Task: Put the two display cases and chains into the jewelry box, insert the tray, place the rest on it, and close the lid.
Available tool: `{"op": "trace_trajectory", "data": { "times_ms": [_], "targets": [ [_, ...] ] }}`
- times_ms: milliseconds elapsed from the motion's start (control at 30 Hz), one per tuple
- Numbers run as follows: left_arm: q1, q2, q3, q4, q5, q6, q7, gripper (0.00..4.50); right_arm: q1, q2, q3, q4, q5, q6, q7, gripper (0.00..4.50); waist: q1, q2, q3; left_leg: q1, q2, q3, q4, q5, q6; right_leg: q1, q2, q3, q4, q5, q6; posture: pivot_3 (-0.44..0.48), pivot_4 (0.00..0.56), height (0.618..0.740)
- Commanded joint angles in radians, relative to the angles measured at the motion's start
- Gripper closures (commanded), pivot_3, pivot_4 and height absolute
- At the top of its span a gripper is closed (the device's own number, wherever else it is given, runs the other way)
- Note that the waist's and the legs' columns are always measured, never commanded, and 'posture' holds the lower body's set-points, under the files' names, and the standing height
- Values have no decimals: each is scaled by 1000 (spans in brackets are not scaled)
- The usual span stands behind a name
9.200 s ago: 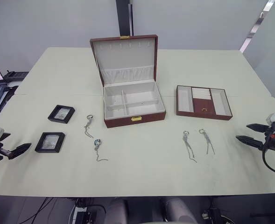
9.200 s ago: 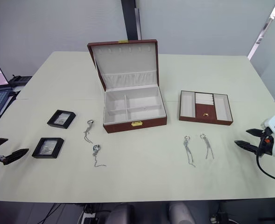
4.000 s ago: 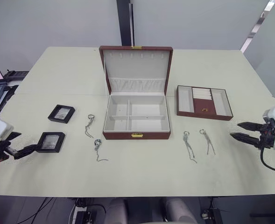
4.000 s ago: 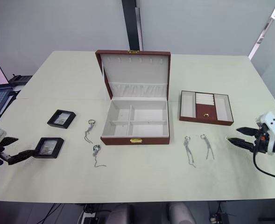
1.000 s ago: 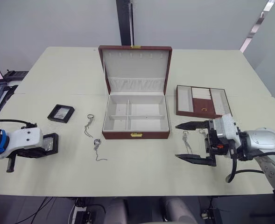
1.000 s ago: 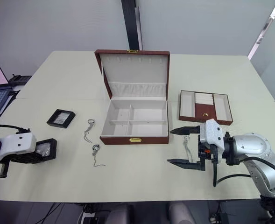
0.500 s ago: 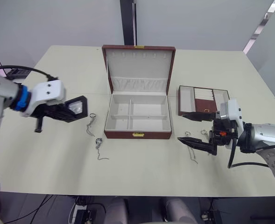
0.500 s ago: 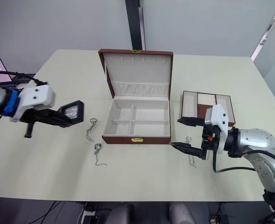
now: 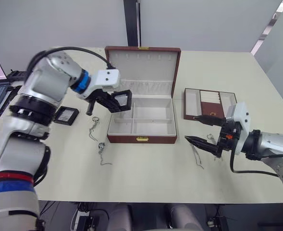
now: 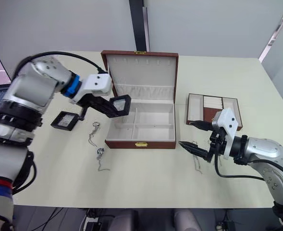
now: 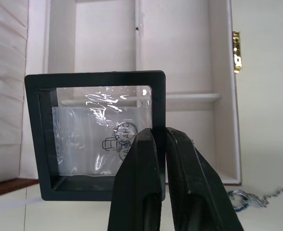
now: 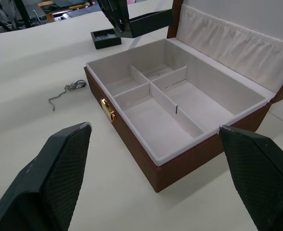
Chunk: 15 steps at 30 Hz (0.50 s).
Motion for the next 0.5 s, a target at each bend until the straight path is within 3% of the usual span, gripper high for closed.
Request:
{"op": "trace_trajectory", "data": {
  "times_ms": [33,200,500],
  "targets": [
    [-81,-123,0,119,47,-33,43,4447,16,3,-29,-36,-24,-26,-26,0,2,0,0,0,0,0,0,0,0,0,0,0,0,0,0,0,150,740],
    [-141,-284,-5,295,121,-140,143,4447,19,16,-28,-43,-38,-29,-50,0,3,-1,0,-7,-1,-3,5,0,0,-2,0,-1,0,0,1,0,150,740],
    [-154,-403,2,438,188,-217,190,4447,46,11,-44,-65,-42,-28,-73,0,1,-1,0,-15,-1,-6,9,0,0,-9,1,-2,2,0,1,0,150,740]
  ]
}}
